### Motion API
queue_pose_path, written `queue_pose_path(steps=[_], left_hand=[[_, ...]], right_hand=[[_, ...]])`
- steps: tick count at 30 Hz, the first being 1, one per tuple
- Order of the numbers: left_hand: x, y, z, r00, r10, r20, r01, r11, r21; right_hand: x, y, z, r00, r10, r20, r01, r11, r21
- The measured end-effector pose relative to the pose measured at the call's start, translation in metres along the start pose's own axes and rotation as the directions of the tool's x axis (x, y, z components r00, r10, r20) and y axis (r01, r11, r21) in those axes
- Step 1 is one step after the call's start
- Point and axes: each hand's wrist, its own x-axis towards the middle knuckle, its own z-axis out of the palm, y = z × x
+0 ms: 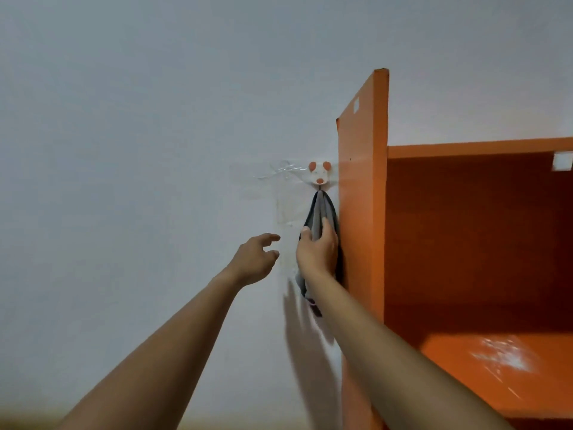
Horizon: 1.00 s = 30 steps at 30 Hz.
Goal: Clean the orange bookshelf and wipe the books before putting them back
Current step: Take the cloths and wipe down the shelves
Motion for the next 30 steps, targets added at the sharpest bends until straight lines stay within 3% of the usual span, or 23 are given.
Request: queue_pose_path(steps=[9,12,15,18,24,30], left_hand=[[0.072,-0.012,0.026,0.997,-0.027,0.073,0.051,0.936,-0.349],[0.081,-0.011,0.019,0.990,0.004,0.139,0.069,0.854,-0.516],[0.083,-0.011,0.000,0.987,0.065,0.149,0.050,0.754,-0.655],[0.081,-0.015,-0.013,0.986,0.105,0.133,0.028,0.671,-0.741],[0.064,-0.044,-0.016,0.956,0.144,0.257,0.120,0.606,-0.787],[0.034,-0.070,0.006,0.949,0.113,0.296,0.192,0.538,-0.821]], right_hand=[[0.053,0.007,0.041,0.941,0.227,-0.249,-0.227,0.973,0.031],[0.056,-0.005,0.044,0.949,0.129,-0.288,-0.121,0.992,0.047],[0.055,-0.025,0.048,0.944,-0.094,-0.315,0.102,0.995,0.008],[0.054,-0.031,0.048,0.943,-0.222,-0.249,0.217,0.975,-0.046],[0.025,-0.013,0.037,0.972,-0.234,-0.018,0.223,0.947,-0.231],[-0.004,0.005,0.008,0.934,-0.289,0.211,0.357,0.788,-0.502]])
